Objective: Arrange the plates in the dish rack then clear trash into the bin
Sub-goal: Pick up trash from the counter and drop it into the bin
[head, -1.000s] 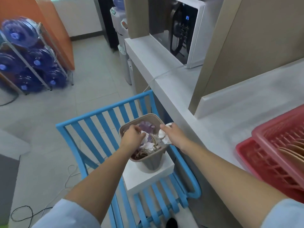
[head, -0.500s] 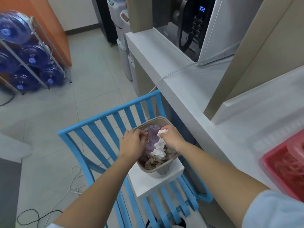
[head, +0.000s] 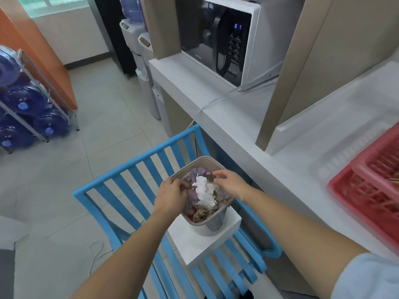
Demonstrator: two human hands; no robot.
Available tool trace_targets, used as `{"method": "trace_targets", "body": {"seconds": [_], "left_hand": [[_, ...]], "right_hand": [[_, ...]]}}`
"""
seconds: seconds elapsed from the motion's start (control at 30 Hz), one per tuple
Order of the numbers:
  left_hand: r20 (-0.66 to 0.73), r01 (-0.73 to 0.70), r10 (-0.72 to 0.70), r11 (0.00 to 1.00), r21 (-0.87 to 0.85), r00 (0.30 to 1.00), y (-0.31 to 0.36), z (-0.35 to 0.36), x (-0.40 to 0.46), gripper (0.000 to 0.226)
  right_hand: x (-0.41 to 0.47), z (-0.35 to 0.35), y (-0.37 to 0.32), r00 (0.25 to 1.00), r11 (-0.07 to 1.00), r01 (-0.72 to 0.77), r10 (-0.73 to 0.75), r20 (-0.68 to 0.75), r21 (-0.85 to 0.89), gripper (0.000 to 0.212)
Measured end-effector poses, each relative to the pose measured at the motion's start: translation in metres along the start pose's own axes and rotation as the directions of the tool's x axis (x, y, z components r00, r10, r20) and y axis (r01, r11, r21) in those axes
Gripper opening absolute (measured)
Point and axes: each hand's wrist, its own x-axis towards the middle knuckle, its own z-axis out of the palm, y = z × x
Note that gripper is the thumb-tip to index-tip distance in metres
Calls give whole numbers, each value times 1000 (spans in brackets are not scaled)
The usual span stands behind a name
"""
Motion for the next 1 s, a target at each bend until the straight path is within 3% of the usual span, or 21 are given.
{"method": "trace_targets", "body": {"seconds": [0.27, 0.57, 0.7, 0.8, 1.0], "left_hand": [[24, -307, 306, 952, 15, 952, 60, 3, -12, 21], [233, -454, 445, 891, -19, 865, 166, -6, -71, 43], [277, -559, 535, 829, 8, 798, 204, 1, -124, 52], [266, -633, 616, 774, -28, 741, 228, 9, -169, 54], [261, -786, 782, 607, -113, 566, 283, 42, -273, 49]], "right_hand": [[-73, -40, 17, 986, 997, 34, -22, -164, 76, 33], [-177, -107, 55, 907, 984, 82, -140, -397, -159, 40], [-241, -122, 92, 903, 975, 14, -107, -416, -220, 52], [-290, -128, 123, 902, 985, -19, -57, -428, -171, 54], [-397, -144, 192, 858, 987, -95, 17, -513, -127, 57]]}}
